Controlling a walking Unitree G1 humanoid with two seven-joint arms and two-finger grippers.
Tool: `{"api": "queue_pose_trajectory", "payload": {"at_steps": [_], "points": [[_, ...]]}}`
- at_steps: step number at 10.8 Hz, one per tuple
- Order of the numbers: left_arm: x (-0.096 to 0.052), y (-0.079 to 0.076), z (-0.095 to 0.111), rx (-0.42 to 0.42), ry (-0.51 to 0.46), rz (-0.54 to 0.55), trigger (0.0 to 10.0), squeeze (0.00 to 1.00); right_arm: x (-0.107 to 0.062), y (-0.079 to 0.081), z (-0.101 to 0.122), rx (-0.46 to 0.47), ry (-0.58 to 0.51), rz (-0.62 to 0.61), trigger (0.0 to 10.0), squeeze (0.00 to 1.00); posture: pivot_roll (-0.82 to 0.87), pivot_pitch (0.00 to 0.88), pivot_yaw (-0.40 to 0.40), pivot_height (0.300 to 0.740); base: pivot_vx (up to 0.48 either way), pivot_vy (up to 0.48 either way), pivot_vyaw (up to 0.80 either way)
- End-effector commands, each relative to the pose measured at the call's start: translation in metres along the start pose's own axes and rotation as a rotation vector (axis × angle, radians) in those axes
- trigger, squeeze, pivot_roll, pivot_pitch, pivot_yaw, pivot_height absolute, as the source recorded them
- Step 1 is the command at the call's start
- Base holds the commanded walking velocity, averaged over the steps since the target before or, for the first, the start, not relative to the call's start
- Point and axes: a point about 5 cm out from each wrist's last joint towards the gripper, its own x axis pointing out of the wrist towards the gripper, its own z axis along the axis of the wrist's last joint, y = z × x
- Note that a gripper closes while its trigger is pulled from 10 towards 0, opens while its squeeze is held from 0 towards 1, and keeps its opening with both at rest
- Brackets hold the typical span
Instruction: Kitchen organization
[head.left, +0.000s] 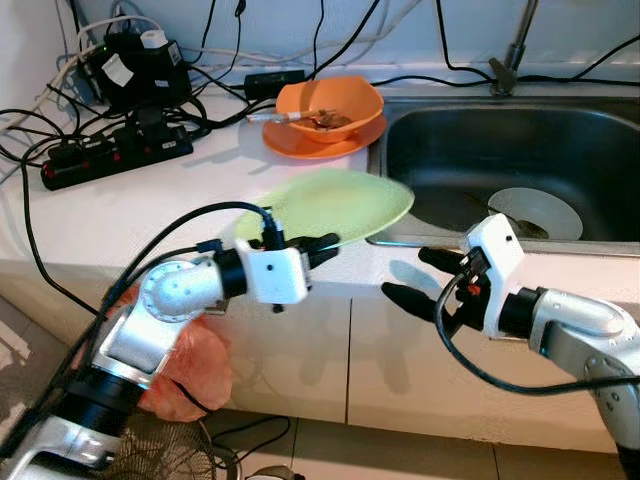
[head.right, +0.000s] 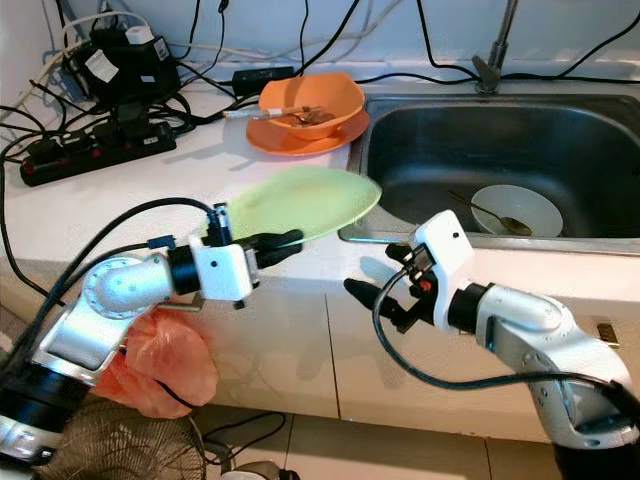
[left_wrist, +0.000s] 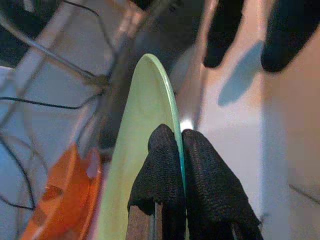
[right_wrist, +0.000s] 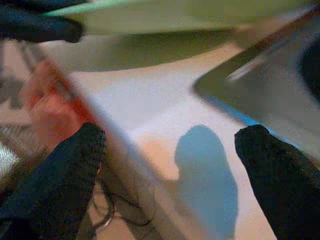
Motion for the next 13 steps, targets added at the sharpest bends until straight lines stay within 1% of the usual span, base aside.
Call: {"api": "queue_pose_trajectory", "payload": {"at_steps": [1, 2, 3, 4, 5, 6, 7, 8, 10, 11, 12, 13], "points": [[-0.003, 0.008, 0.006, 0.072, -0.023, 0.109, 0.0, 0.00, -0.002, -0.012, 0.011, 0.020, -0.055, -0.059, 10.0, 0.00, 0.11, 0.029, 0.085, 0.740, 0.000, 0.000, 0.00], [-0.003, 0.008, 0.007, 0.083, -0.029, 0.173, 0.0, 0.00, -0.003, -0.023, 0.015, 0.030, -0.085, -0.146, 10.0, 0.00, 0.11, 0.029, 0.085, 0.740, 0.000, 0.000, 0.00], [0.001, 0.013, 0.007, 0.102, -0.033, 0.268, 0.0, 0.00, -0.003, -0.041, 0.019, 0.034, -0.111, -0.297, 10.0, 0.00, 0.10, 0.028, 0.085, 0.740, 0.000, 0.000, 0.00], [0.005, 0.017, 0.009, 0.125, -0.042, 0.333, 0.0, 0.00, -0.002, -0.046, 0.021, 0.066, -0.140, -0.341, 10.0, 0.00, 0.10, 0.028, 0.083, 0.740, 0.000, 0.000, 0.00], [0.018, 0.024, 0.018, 0.156, -0.113, 0.437, 0.0, 0.00, 0.000, -0.046, 0.028, 0.104, -0.193, -0.341, 10.0, 0.00, 0.10, 0.028, 0.077, 0.740, 0.000, 0.000, 0.00], [0.038, 0.027, 0.027, 0.187, -0.169, 0.487, 0.0, 0.00, 0.003, -0.047, 0.034, 0.150, -0.235, -0.355, 10.0, 0.00, 0.09, 0.027, 0.073, 0.740, 0.000, 0.000, 0.00], [0.052, 0.029, 0.032, 0.191, -0.199, 0.506, 0.0, 0.00, 0.004, -0.050, 0.040, 0.187, -0.272, -0.371, 10.0, 0.00, 0.07, 0.026, 0.081, 0.740, 0.000, 0.000, 0.00], [0.058, 0.029, 0.035, 0.186, -0.211, 0.513, 0.0, 0.00, 0.000, -0.053, 0.046, 0.224, -0.320, -0.388, 10.0, 0.00, 0.07, 0.027, 0.083, 0.740, 0.000, 0.000, 0.00], [0.062, 0.021, 0.029, 0.196, -0.194, 0.516, 0.0, 0.00, -0.008, -0.057, 0.055, 0.341, -0.452, -0.403, 10.0, 0.00, 0.05, 0.030, 0.088, 0.740, 0.000, 0.000, 0.00], [0.064, 0.015, 0.022, 0.214, -0.173, 0.514, 0.0, 0.00, -0.013, -0.056, 0.066, 0.390, -0.548, -0.377, 10.0, 0.00, 0.05, 0.029, 0.089, 0.740, 0.000, 0.000, 0.00], [0.063, 0.015, 0.014, 0.237, -0.134, 0.523, 0.0, 0.00, -0.014, -0.053, 0.073, 0.420, -0.600, -0.342, 10.0, 0.00, 0.06, 0.033, 0.085, 0.740, 0.000, 0.000, 0.00], [0.062, 0.015, 0.010, 0.250, -0.115, 0.531, 0.0, 0.00, -0.013, -0.051, 0.075, 0.441, -0.617, -0.321, 10.0, 0.00, 0.06, 0.034, 0.080, 0.740, 0.000, 0.000, 0.00]]}}
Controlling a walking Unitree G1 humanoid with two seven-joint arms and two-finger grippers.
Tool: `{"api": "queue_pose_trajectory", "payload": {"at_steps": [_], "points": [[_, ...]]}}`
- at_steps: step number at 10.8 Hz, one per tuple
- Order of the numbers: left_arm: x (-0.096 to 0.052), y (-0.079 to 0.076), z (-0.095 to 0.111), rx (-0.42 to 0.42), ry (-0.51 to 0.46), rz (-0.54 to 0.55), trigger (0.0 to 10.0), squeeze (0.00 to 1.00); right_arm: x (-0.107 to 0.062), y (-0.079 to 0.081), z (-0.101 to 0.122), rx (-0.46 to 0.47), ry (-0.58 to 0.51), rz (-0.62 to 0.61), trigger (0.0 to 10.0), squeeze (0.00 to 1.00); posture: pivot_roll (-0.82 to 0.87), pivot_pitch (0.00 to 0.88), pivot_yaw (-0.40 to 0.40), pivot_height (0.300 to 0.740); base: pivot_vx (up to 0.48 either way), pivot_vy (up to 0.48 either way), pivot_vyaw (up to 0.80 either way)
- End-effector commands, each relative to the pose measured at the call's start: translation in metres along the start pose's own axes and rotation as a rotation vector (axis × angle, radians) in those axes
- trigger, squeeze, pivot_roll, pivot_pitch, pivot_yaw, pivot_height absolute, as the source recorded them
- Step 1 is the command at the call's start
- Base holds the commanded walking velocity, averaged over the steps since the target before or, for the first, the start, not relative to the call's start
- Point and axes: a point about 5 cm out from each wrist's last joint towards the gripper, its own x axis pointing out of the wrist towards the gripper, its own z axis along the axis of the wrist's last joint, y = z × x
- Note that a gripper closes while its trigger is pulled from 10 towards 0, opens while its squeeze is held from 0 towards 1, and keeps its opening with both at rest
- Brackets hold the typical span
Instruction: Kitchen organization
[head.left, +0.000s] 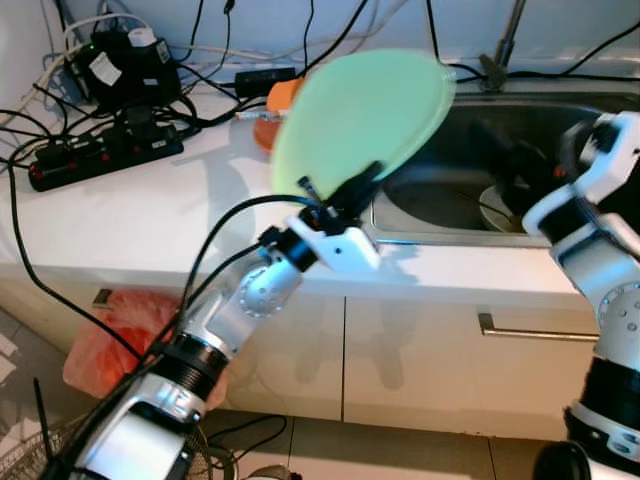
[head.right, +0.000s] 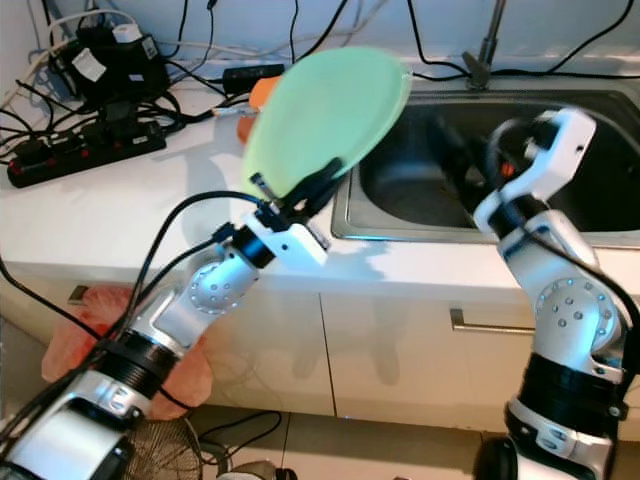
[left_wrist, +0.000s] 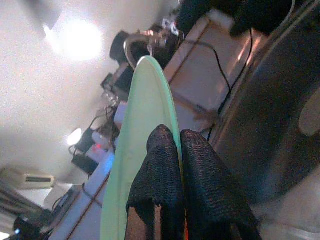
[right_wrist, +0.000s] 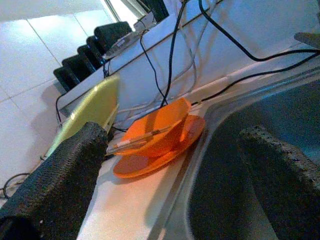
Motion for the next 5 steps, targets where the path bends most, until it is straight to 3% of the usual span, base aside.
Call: {"api": "queue_pose_trajectory", "payload": {"at_steps": [1, 5], "points": [[0.006, 0.009, 0.005, 0.036, -0.046, 0.051, 0.0, 0.00, 0.001, 0.008, 0.000, 0.013, 0.005, 0.031, 10.0, 0.00, 0.06, 0.035, 0.073, 0.740, 0.000, 0.000, 0.00], [0.006, -0.013, 0.024, 0.029, -0.135, 0.042, 0.0, 0.00, 0.006, 0.036, -0.012, 0.089, 0.035, 0.157, 10.0, 0.00, 0.05, 0.051, 0.057, 0.740, 0.000, 0.000, 0.00]]}}
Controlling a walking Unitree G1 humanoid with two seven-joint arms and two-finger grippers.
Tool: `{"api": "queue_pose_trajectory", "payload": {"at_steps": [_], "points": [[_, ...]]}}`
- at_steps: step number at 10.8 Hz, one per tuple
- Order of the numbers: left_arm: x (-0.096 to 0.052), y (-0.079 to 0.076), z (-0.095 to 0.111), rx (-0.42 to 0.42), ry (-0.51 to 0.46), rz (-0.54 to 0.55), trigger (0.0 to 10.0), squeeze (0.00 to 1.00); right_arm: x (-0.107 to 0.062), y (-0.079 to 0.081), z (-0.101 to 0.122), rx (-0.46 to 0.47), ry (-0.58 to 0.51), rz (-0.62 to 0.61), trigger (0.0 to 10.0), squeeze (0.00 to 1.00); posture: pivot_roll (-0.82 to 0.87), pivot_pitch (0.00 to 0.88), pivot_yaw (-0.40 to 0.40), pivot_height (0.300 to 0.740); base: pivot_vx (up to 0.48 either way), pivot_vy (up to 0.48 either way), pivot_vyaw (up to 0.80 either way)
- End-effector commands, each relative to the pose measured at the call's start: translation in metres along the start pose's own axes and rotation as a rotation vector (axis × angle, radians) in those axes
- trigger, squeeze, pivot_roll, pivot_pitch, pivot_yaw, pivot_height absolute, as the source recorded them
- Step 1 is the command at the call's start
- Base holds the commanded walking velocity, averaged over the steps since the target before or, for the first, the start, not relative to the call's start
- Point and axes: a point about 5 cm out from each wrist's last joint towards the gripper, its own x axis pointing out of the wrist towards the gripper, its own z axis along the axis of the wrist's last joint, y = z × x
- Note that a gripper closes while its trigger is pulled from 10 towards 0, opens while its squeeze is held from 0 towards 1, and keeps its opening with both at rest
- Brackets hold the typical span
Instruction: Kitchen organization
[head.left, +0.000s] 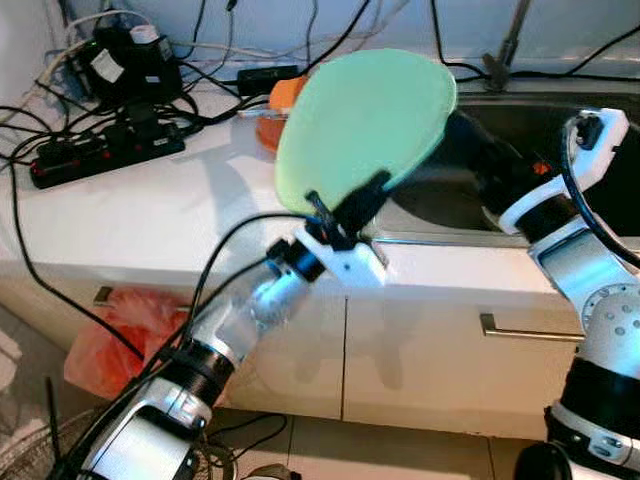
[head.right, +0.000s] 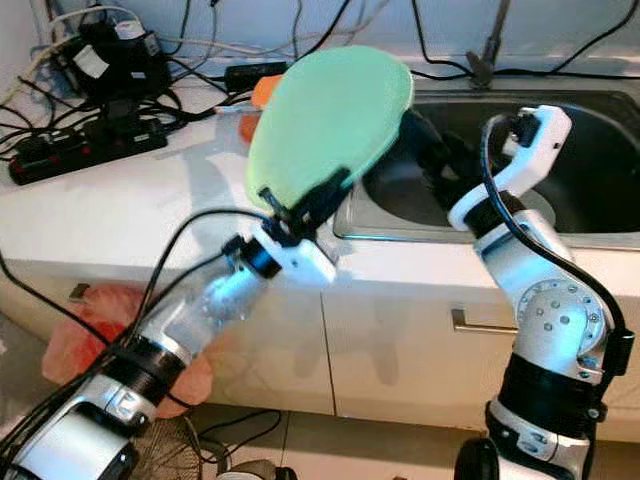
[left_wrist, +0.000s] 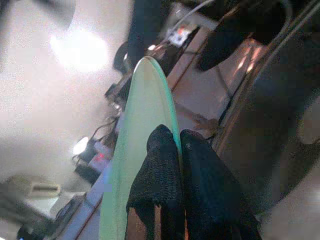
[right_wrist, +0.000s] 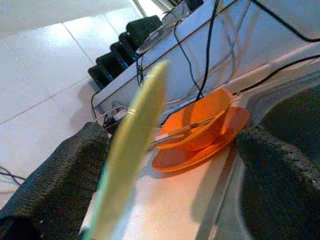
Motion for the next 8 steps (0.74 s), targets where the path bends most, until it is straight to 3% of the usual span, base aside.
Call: {"api": "queue_pose_trajectory", "payload": {"at_steps": [1, 4, 6, 7, 8], "points": [[0.006, 0.004, 0.012, 0.015, -0.078, 0.032, 0.0, 0.00, 0.003, 0.012, -0.003, 0.007, 0.024, 0.056, 10.0, 0.00, 0.05, 0.055, 0.053, 0.740, 0.000, 0.000, 0.00], [0.010, 0.001, 0.017, 0.023, -0.109, 0.045, 0.0, 0.00, 0.008, 0.015, -0.010, 0.042, 0.058, 0.077, 10.0, 0.00, 0.05, 0.066, 0.041, 0.740, 0.000, 0.000, 0.00], [0.012, 0.008, 0.024, 0.040, -0.152, 0.090, 0.0, 0.00, 0.010, 0.012, -0.014, 0.063, 0.075, 0.042, 10.0, 0.00, 0.05, 0.067, 0.038, 0.740, 0.000, 0.000, 0.00], [0.012, 0.010, 0.027, 0.049, -0.177, 0.101, 0.0, 0.00, 0.014, 0.000, -0.015, 0.170, 0.079, -0.040, 10.0, 0.00, 0.05, 0.068, 0.034, 0.740, 0.000, 0.000, 0.00], [0.011, 0.009, 0.029, 0.055, -0.195, 0.091, 0.0, 0.00, 0.016, -0.011, -0.013, 0.232, 0.048, -0.101, 5.5, 0.00, 0.05, 0.068, 0.034, 0.740, 0.000, 0.000, 0.00]]}}
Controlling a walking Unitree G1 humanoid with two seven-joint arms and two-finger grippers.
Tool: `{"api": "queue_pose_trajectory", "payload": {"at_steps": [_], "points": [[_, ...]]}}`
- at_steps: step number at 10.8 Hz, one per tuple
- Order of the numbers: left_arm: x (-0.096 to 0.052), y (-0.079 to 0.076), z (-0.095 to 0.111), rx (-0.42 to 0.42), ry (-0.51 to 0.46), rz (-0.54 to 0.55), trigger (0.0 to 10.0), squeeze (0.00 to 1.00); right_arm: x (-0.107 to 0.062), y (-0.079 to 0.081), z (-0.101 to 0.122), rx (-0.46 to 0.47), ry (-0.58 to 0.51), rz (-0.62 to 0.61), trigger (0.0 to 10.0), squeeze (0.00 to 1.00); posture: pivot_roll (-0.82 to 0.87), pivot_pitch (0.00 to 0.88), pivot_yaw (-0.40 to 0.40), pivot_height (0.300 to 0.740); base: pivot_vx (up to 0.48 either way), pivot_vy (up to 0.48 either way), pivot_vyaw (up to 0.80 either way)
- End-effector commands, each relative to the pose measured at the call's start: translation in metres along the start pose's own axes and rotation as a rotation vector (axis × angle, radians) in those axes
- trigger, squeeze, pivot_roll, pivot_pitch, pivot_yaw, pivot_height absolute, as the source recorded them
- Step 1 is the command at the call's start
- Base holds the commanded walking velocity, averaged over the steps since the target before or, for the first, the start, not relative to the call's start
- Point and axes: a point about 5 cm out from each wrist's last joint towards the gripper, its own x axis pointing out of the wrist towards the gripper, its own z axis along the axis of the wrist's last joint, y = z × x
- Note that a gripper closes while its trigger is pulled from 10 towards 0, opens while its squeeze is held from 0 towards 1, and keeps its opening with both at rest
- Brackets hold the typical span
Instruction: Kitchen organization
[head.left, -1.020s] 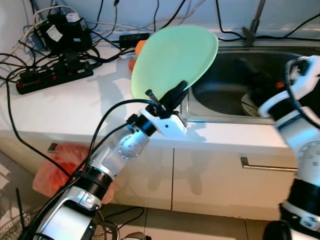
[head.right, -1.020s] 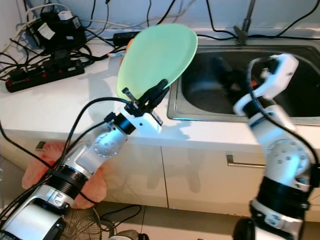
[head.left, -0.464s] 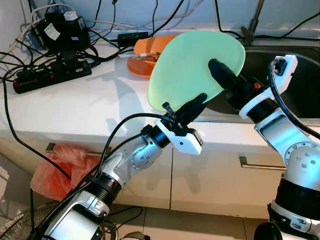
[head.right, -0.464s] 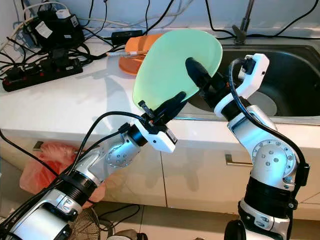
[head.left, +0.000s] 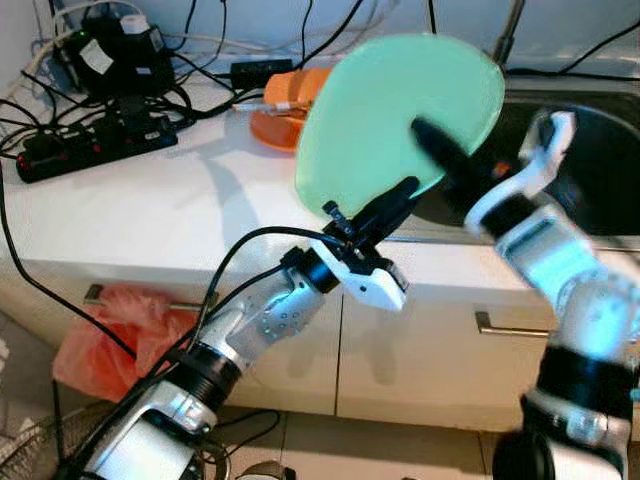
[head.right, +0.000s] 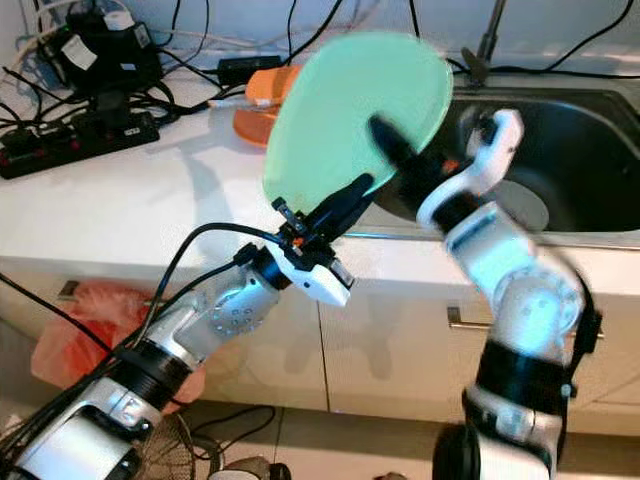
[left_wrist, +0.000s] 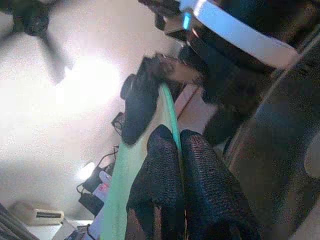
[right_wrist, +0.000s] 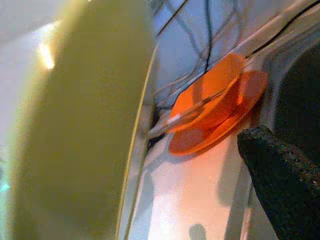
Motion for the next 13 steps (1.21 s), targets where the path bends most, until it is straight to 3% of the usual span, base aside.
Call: {"api": "queue_pose_trajectory", "payload": {"at_steps": [1, 3, 5, 8, 13], "points": [[0.007, 0.008, 0.013, 0.008, -0.102, 0.053, 0.0, 0.00, -0.001, -0.011, 0.003, 0.022, -0.016, -0.076, 0.0, 0.00, 0.05, 0.067, 0.035, 0.740, 0.000, 0.000, 0.00], [0.005, 0.006, 0.014, 0.013, -0.115, 0.038, 0.0, 0.00, 0.000, -0.012, 0.008, 0.003, -0.028, -0.097, 0.0, 0.00, 0.05, 0.068, 0.033, 0.740, 0.000, 0.000, 0.00], [0.000, 0.004, 0.016, 0.023, -0.148, 0.009, 0.0, 0.00, 0.001, -0.023, 0.011, 0.002, 0.017, -0.187, 0.0, 0.00, 0.05, 0.070, 0.025, 0.740, 0.000, 0.000, 0.00], [-0.003, 0.006, 0.020, 0.029, -0.199, -0.007, 0.0, 0.00, -0.008, -0.047, -0.004, 0.021, 0.177, -0.321, 0.0, 0.00, 0.05, 0.073, 0.017, 0.740, 0.000, 0.000, 0.00], [-0.004, 0.004, 0.023, 0.033, -0.242, -0.027, 0.0, 0.00, -0.020, -0.045, -0.007, 0.025, 0.329, -0.241, 0.0, 0.00, 0.04, 0.077, 0.009, 0.740, 0.000, 0.000, 0.00]]}}
